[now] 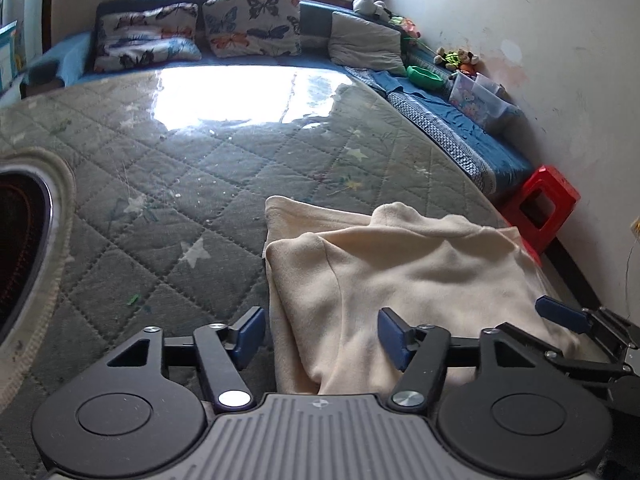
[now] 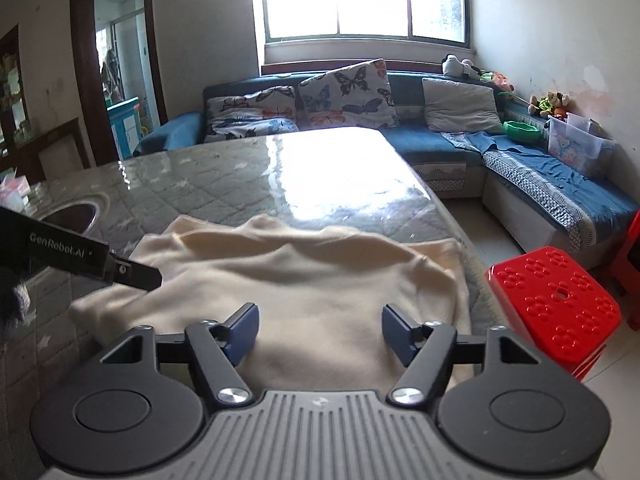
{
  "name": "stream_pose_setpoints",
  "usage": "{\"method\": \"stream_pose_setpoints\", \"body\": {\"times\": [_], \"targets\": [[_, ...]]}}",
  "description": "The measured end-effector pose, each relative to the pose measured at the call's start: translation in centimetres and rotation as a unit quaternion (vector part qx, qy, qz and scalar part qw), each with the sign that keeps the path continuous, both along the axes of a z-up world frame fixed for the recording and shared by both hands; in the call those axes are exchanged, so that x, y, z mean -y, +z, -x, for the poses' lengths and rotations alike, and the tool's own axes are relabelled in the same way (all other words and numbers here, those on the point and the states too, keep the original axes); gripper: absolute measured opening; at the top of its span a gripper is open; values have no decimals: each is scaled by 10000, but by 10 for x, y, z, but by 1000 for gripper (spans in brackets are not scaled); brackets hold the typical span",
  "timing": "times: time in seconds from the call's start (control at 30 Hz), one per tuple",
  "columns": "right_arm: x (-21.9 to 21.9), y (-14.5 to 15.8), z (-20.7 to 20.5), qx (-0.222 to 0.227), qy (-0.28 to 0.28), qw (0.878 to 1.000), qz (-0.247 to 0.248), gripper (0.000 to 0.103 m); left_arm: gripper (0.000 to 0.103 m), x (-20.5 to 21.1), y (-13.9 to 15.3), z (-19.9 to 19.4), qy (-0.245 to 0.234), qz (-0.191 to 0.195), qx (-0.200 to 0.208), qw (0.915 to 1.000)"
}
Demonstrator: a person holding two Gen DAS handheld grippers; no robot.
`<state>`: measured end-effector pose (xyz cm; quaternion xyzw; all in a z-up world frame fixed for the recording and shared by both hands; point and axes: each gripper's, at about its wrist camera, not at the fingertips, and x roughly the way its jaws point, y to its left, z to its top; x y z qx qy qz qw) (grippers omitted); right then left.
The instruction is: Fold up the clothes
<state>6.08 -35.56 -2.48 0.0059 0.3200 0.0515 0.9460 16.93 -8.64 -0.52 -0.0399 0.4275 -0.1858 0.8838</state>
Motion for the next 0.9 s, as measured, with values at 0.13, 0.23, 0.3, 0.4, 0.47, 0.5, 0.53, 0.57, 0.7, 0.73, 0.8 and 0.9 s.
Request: {"method": "stream_pose_setpoints", "body": {"times": [0.13, 0.23, 0.3, 0.4, 0.47, 0.5, 0.53, 0.57, 0.7, 0.73, 0.8, 0.9], "targets": [[-8, -2, 7, -22, -22, 9999, 156, 82, 74, 2, 1, 10, -102, -192, 230, 9995], [-10, -1, 13, 12, -73, 9999, 156, 85, 79, 4, 0, 17, -157, -300, 355, 9988], [-12, 1, 17, 60, -104, 9998, 137, 91, 82, 5, 0, 21, -191, -351, 412, 9984], [-17, 4, 20, 148, -115, 9997, 155, 94, 84, 7, -2, 28, -234, -459, 505, 9974], [-21, 5, 19, 190, -147, 9996, 132, 96, 84, 6, -3, 30, -240, -504, 558, 9969], [-21, 5, 18, 202, -160, 9996, 117, 98, 84, 6, -3, 31, -233, -512, 566, 9968], [-22, 5, 17, 210, -162, 9996, 110, 99, 84, 4, -4, 30, -214, -503, 551, 9970], [-24, 4, 15, 201, -151, 9996, 111, 99, 84, 3, -4, 30, -194, -497, 537, 9971], [-33, -6, 10, 52, -37, 9996, 275, 99, 86, -3, -7, 28, -110, -489, 493, 9975], [-33, -7, 11, 45, -24, 9995, 307, 100, 87, -5, -8, 28, -88, -476, 475, 9977], [-34, -8, 13, 50, -5, 9994, 354, 100, 87, -8, -10, 27, -44, -449, 438, 9980], [-35, -6, 14, 56, 27, 9992, 403, 101, 87, -13, -10, 25, 9, -413, 401, 9983]]}}
